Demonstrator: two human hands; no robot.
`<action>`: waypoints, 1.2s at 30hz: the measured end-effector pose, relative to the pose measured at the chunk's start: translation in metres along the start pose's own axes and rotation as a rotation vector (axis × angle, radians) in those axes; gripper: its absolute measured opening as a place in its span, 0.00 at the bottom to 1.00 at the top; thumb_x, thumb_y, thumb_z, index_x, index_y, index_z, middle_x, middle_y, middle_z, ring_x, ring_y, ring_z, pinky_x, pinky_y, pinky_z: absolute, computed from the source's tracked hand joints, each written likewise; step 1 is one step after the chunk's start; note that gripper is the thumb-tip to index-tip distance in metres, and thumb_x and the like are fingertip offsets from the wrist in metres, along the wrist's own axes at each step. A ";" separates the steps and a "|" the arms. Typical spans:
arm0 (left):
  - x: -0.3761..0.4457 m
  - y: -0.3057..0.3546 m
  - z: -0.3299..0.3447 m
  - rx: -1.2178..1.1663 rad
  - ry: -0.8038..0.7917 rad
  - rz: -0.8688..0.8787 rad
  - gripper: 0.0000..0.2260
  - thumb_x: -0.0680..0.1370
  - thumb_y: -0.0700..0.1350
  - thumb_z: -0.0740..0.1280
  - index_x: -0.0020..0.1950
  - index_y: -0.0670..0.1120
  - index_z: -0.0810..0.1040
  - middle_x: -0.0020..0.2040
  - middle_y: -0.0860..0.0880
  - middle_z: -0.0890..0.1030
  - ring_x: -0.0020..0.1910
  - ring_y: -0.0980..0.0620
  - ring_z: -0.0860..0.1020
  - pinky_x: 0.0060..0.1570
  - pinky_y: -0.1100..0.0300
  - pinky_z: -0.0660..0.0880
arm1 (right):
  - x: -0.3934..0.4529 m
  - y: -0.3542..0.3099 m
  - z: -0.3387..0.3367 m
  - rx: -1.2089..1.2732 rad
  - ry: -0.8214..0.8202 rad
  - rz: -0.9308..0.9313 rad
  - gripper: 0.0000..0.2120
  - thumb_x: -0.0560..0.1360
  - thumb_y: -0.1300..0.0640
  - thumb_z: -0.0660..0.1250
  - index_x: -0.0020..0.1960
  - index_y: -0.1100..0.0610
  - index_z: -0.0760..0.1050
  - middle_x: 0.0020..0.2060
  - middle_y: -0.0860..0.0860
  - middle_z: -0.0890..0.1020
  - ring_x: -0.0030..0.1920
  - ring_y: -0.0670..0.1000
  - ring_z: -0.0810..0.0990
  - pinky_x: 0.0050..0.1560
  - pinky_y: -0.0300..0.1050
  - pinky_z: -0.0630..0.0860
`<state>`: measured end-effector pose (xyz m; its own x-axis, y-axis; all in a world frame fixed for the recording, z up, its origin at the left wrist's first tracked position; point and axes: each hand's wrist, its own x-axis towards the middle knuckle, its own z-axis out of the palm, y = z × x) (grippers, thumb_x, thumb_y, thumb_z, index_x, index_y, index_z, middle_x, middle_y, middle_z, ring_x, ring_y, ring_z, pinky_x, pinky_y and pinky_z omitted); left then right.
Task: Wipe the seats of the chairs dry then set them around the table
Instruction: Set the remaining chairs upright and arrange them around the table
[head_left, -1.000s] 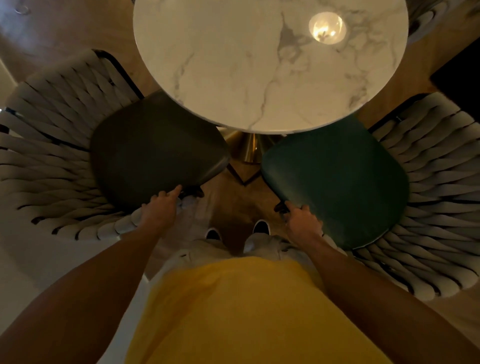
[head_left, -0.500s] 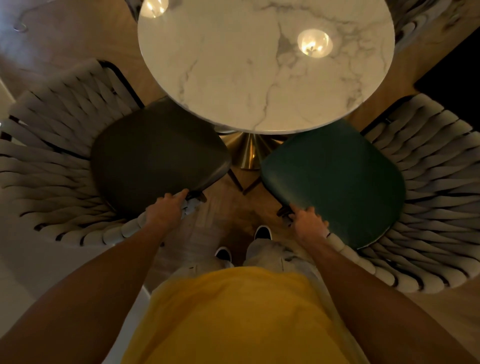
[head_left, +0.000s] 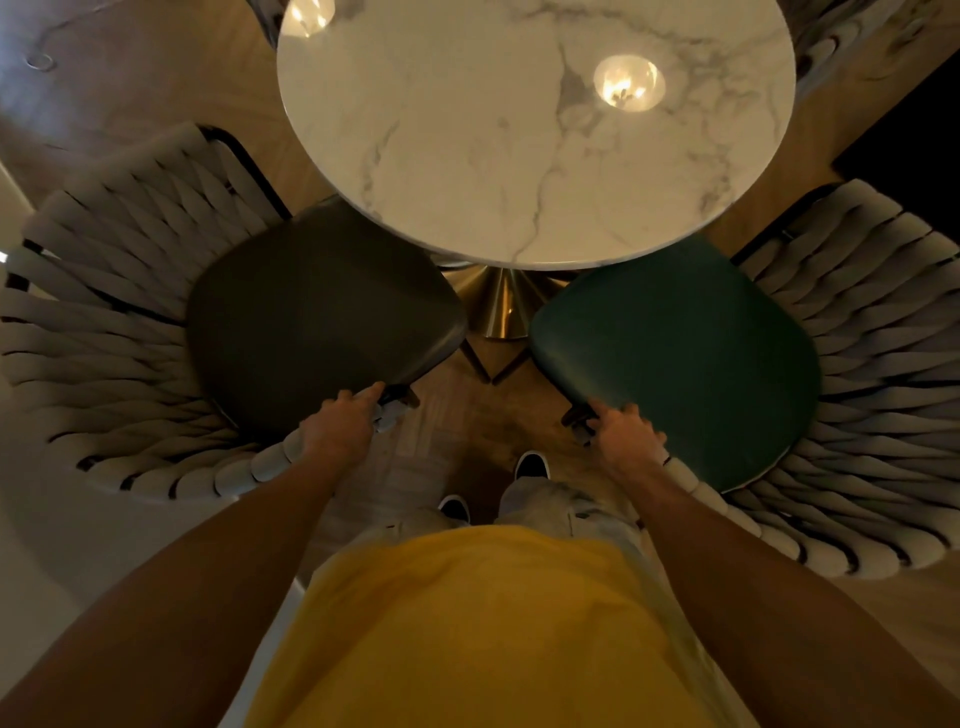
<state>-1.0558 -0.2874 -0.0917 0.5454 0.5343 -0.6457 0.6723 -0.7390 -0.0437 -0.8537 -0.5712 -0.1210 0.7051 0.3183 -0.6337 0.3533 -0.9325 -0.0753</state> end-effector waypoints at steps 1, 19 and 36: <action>0.000 0.000 0.000 0.000 0.005 -0.002 0.32 0.80 0.43 0.61 0.79 0.56 0.49 0.70 0.43 0.67 0.66 0.40 0.70 0.61 0.39 0.73 | 0.000 -0.001 -0.001 0.004 0.001 0.005 0.20 0.81 0.46 0.55 0.72 0.43 0.60 0.61 0.58 0.71 0.61 0.62 0.72 0.63 0.64 0.68; 0.000 -0.003 0.005 -0.001 0.031 0.022 0.34 0.79 0.45 0.65 0.79 0.55 0.49 0.69 0.42 0.67 0.66 0.40 0.70 0.61 0.39 0.73 | -0.007 -0.011 -0.008 0.037 0.013 -0.007 0.15 0.81 0.49 0.56 0.67 0.49 0.67 0.57 0.57 0.72 0.59 0.63 0.74 0.62 0.63 0.69; -0.026 0.000 0.007 -0.051 0.051 0.225 0.25 0.80 0.49 0.61 0.76 0.50 0.60 0.75 0.39 0.58 0.74 0.39 0.60 0.70 0.46 0.61 | -0.059 -0.012 -0.003 0.174 0.128 -0.025 0.20 0.77 0.50 0.60 0.69 0.48 0.67 0.64 0.56 0.70 0.64 0.60 0.70 0.63 0.59 0.70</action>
<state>-1.0734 -0.3041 -0.0799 0.7077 0.3798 -0.5957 0.5549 -0.8207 0.1360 -0.8973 -0.5783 -0.0807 0.7739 0.3501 -0.5278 0.2677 -0.9361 -0.2284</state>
